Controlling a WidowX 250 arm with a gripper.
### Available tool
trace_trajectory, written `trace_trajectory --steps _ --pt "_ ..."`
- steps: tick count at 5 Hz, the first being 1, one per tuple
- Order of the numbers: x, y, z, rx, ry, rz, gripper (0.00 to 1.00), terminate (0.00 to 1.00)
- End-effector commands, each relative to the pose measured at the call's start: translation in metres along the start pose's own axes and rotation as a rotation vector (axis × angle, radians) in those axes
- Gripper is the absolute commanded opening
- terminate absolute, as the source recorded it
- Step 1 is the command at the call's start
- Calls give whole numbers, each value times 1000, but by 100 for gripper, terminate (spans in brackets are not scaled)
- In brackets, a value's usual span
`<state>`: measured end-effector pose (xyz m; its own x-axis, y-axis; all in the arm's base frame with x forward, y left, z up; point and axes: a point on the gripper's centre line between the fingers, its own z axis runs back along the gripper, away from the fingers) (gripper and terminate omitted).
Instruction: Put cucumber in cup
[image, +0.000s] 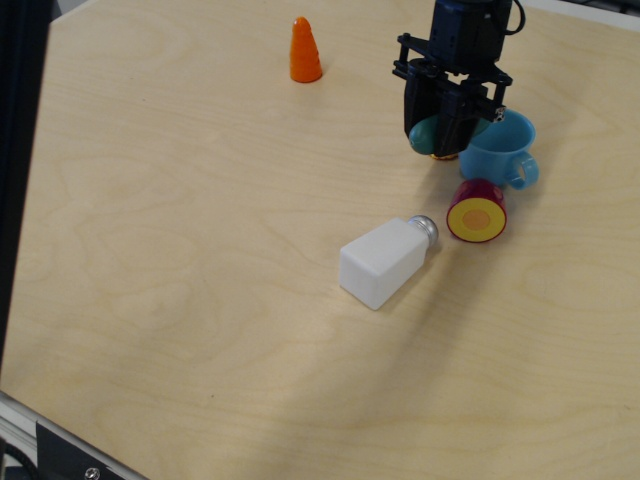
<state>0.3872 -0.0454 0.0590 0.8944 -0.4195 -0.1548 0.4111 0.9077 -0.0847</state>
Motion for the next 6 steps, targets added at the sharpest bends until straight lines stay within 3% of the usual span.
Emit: trace_trajectory --steps 1,3,5,6 --pt "7 -20 30 47 -53 -28 0 0" --pt "25 -21 23 30 -13 -29 0 0" --pt "24 -11 25 35 -12 16 0 0" --pt "24 -7 29 37 -19 48 100 0"
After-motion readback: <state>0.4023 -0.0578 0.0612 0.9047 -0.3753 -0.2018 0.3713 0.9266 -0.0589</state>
